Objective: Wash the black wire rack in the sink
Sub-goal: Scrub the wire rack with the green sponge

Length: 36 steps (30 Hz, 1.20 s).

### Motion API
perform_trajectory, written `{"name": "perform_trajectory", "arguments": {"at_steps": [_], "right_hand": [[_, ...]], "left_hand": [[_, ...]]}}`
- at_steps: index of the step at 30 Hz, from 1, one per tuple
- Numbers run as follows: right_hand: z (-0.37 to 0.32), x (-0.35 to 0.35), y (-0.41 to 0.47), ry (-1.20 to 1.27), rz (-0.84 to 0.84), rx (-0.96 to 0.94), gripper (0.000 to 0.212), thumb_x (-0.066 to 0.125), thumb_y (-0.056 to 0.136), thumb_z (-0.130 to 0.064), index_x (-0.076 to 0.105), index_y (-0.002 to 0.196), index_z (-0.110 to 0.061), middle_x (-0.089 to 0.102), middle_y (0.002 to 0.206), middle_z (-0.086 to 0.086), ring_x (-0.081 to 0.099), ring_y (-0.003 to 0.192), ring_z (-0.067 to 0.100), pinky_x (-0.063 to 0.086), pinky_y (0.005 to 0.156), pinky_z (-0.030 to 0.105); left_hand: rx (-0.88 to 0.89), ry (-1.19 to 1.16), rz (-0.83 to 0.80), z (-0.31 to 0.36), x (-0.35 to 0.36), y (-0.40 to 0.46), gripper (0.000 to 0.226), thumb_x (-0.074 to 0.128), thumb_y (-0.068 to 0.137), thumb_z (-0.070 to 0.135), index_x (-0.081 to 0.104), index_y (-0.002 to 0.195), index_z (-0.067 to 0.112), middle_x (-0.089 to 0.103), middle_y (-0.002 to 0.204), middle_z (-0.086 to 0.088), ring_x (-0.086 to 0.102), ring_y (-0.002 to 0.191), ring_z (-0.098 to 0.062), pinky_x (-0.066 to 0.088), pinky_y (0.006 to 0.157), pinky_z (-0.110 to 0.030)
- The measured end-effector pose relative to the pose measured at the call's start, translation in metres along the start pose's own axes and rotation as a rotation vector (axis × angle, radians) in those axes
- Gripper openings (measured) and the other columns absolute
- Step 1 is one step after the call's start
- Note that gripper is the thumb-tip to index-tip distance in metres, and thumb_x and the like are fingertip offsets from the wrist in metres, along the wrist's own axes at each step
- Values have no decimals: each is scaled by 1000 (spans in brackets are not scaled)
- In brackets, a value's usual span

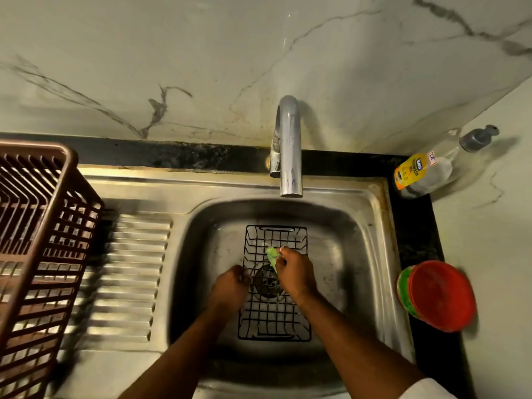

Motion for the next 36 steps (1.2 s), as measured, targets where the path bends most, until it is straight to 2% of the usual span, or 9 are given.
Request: {"name": "perform_trajectory", "arguments": {"at_steps": [2,4,7,12,16,22,30,33,36], "right_hand": [[1,2,0,3,1,4,32,58,101,-25,63,132,-20,72,119,4,68,104,19,59,85,31],[-1,2,2,3,8,7,32,58,101,-25,63,132,-19,72,119,5,68,105,20,59,85,30],[-7,6,9,42,31,26,30,58,101,-24,65,129,-18,73,117,5,69,103,20,56,80,25],[-24,22,29,202,55,131,20,60,99,-19,72,114,-14,74,107,6,69,98,23,56,78,29],[-38,54,38,241,-134,111,16,63,95,-13,72,109,-13,73,103,8,69,98,26,56,82,30],[-46,52,28,161,-134,77,32,60,98,-18,67,129,-18,72,120,6,67,108,23,52,85,24],[-53,20,-35,128,-355,-236,24,61,99,-18,71,121,-18,75,96,2,65,77,9,54,67,17],[-36,12,-46,90,-572,-188,10,65,95,-16,75,96,-17,72,87,1,69,79,14,59,77,31],[-29,-4,-32,101,-459,-80,13,63,98,-20,73,105,-17,73,98,2,71,86,15,62,78,35]], "left_hand": [[27,93,65,2,-12,7,31,64,98,31,59,128,24,65,114,1,65,98,-20,52,76,-31],[31,-48,24,3,-16,20,50,70,95,23,52,141,23,64,128,-7,66,108,-30,55,81,-39],[10,-252,-161,8,-11,32,61,61,98,6,40,152,26,60,118,-3,64,92,-26,57,73,-45],[-31,-343,-383,21,-4,30,75,53,95,-7,32,153,35,50,131,-19,61,106,-41,60,67,-55],[-1,-264,-386,26,0,28,76,54,96,-5,19,151,34,42,142,-18,60,108,-37,62,69,-60],[-50,-393,-394,19,4,24,106,53,95,-12,-4,154,55,23,163,-20,57,117,-40,61,67,-54],[-70,-653,-419,3,7,20,112,40,85,-28,15,154,56,52,136,-25,60,108,-47,52,80,-73],[-36,-761,-462,2,9,12,112,40,85,-31,19,154,54,57,140,-16,68,105,-46,60,60,-58],[-10,-812,-484,4,10,4,111,39,86,-30,24,151,58,55,145,-17,67,113,-47,56,74,-70]]}}
Point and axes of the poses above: each hand's wrist, its own y-axis towards the middle knuckle, its own x-axis out of the palm, z = x × y, the point moved 7 cm from there along y, towards the middle knuckle
